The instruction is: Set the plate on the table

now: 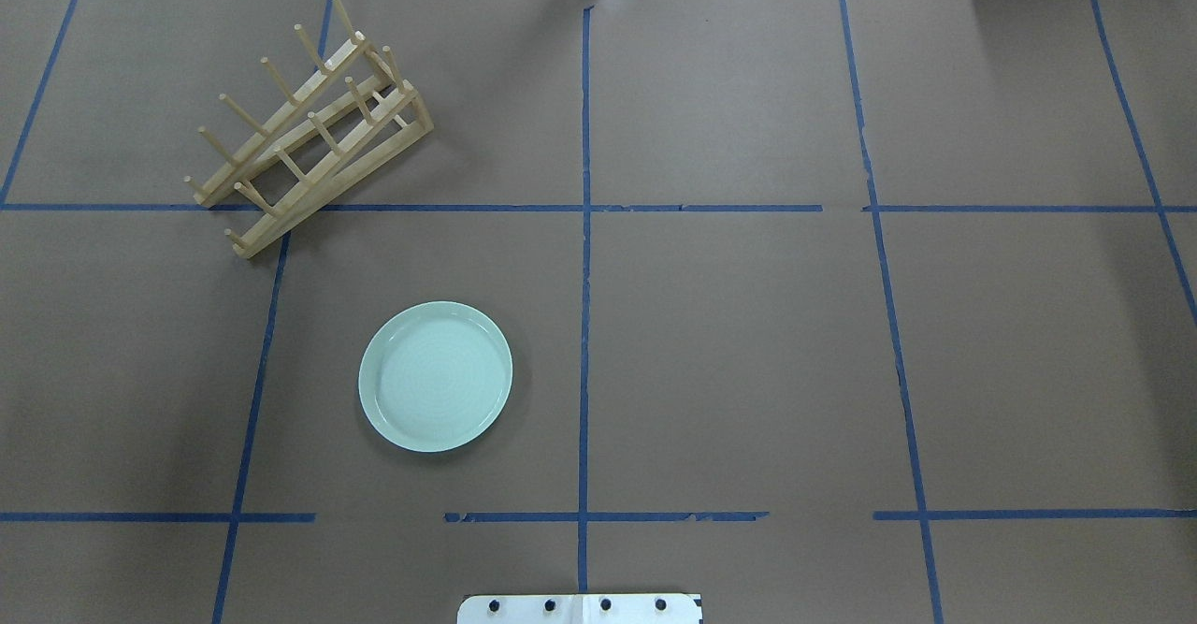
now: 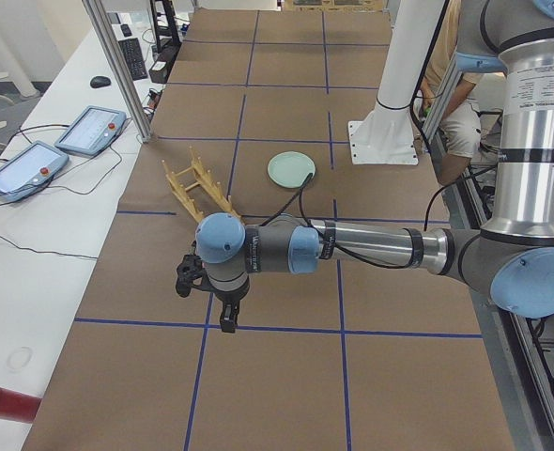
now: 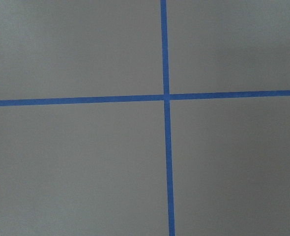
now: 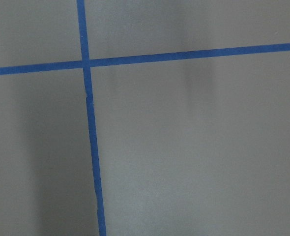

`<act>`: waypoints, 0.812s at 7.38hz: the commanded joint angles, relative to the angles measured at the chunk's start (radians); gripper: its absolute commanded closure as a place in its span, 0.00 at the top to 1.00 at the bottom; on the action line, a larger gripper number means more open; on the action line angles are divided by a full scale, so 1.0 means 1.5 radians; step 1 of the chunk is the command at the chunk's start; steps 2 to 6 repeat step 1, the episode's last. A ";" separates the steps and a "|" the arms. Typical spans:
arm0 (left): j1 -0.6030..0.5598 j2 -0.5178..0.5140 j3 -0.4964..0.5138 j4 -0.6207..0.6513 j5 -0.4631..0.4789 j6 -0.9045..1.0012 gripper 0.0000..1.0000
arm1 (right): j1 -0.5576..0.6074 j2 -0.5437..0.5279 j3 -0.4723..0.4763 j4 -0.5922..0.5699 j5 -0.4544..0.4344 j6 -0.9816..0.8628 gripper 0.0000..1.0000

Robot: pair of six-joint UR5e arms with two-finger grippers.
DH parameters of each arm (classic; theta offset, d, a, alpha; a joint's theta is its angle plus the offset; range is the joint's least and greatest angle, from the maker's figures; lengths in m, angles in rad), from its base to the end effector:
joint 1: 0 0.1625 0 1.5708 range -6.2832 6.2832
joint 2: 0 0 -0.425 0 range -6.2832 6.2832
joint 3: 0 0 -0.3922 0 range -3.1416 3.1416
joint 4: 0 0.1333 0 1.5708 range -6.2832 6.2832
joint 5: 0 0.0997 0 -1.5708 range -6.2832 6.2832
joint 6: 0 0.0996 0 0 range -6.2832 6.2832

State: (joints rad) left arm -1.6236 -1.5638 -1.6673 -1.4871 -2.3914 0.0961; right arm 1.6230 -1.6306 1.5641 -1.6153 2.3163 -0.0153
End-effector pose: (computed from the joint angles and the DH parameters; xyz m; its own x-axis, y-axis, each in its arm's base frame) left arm -0.0861 -0.4839 0.6198 0.6830 0.0642 -0.7276 -0.0128 0.9970 0.0760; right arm 0.0895 -0.4529 0.6966 0.7305 0.0982 0.6758 -0.0407 0.9941 -0.1005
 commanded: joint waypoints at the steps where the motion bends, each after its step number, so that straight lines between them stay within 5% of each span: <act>1: 0.004 -0.005 -0.001 0.001 -0.001 0.000 1.00 | 0.000 0.000 0.000 0.000 0.000 0.000 1.00; 6: 0.004 -0.005 -0.001 0.001 -0.001 0.000 1.00 | 0.000 0.000 0.000 0.000 0.000 0.000 1.00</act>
